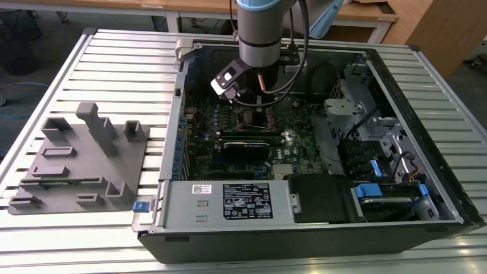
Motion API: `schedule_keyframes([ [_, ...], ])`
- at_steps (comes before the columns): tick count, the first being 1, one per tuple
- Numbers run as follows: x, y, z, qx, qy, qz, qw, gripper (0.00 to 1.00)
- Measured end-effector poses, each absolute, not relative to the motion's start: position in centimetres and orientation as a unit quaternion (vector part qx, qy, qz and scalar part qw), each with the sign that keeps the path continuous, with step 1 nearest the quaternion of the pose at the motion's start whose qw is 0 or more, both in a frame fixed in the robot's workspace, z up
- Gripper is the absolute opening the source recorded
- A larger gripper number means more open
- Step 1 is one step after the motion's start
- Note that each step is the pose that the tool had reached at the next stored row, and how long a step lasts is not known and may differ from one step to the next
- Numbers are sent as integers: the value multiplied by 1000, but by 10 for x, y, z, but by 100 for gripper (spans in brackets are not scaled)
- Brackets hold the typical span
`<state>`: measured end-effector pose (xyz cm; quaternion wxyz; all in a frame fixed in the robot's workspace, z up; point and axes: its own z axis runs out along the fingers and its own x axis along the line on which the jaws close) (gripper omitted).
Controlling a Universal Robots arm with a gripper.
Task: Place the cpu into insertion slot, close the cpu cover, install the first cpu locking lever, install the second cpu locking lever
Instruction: 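Place the cpu into insertion slot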
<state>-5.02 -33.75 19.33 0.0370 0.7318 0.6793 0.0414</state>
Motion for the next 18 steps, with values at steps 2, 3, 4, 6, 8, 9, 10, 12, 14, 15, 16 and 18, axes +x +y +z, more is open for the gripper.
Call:
schedule_keyframes([
  [2, -50, -338, 193, 732, 679, 41, 37, 54],
  [3, -50, -338, 193, 732, 679, 41, 37, 54],
  [4, -50, -338, 193, 732, 679, 41, 37, 54],
  [6, -50, -337, 193, 732, 679, 41, 37, 54],
  [8, -50, -337, 193, 732, 679, 41, 37, 54],
  [9, -50, -337, 193, 732, 679, 41, 37, 54],
  [10, -50, -337, 193, 732, 679, 41, 37, 54],
  [12, -50, -337, 192, 732, 679, 42, 37, 55],
  [14, -50, -337, 192, 732, 679, 42, 37, 55],
  [15, -50, -337, 193, 732, 679, 42, 37, 61],
  [16, -50, -337, 193, 732, 679, 42, 37, 61],
  [18, -50, -337, 193, 732, 679, 42, 37, 61],
])
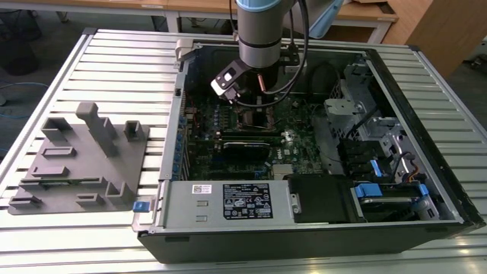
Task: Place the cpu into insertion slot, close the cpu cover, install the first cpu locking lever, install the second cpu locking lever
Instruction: 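Place the cpu into insertion slot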
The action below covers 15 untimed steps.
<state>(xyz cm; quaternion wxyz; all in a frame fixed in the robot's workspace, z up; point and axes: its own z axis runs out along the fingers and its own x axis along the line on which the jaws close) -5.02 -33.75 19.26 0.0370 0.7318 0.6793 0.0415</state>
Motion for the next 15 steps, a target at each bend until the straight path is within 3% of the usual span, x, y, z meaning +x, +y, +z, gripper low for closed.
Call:
schedule_keyframes([
  [15, -49, -338, 192, 739, 671, 41, 37, 61],
])
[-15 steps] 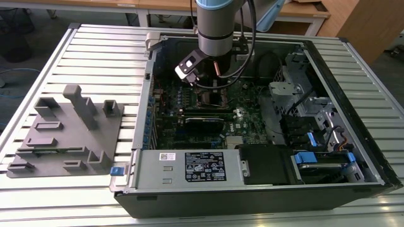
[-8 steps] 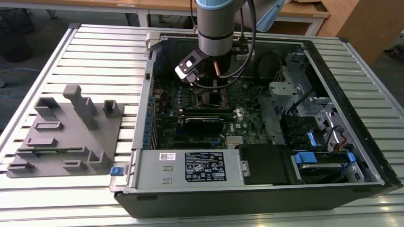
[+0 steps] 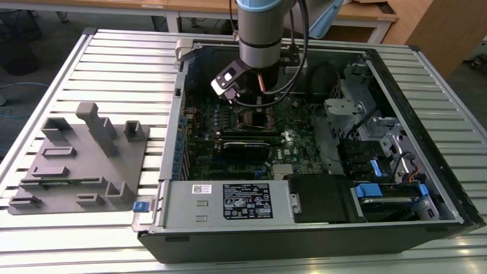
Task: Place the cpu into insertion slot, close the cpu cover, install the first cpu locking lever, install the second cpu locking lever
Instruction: 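Place the cpu into insertion slot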
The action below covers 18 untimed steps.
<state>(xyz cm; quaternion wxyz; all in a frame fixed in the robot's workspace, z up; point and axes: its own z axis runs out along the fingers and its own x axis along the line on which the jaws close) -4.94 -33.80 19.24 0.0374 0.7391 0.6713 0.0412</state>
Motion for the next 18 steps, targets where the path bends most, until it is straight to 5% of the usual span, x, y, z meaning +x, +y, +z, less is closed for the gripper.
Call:
schedule_keyframes([
  [18, -51, -338, 195, 742, 668, 41, 37, 61],
])
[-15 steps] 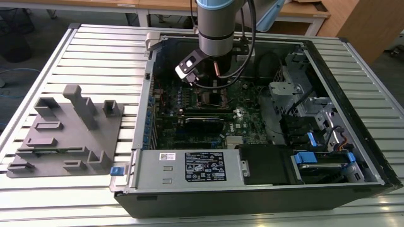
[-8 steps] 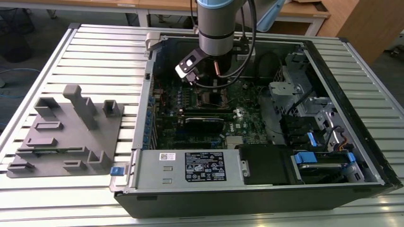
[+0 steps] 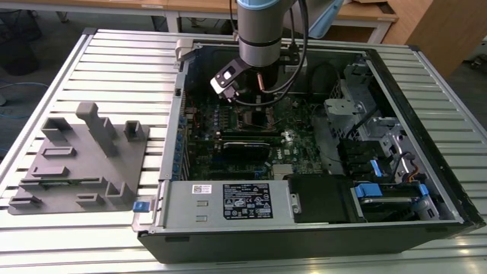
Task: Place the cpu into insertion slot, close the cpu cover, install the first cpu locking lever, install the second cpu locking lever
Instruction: 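Place the cpu into insertion slot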
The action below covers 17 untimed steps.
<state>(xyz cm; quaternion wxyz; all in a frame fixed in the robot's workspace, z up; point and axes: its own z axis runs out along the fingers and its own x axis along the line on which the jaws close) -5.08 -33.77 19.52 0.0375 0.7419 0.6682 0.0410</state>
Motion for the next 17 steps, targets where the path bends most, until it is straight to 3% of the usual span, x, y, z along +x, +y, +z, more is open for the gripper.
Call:
schedule_keyframes([
  [17, -53, -335, 194, 742, 668, 42, 38, 61],
])
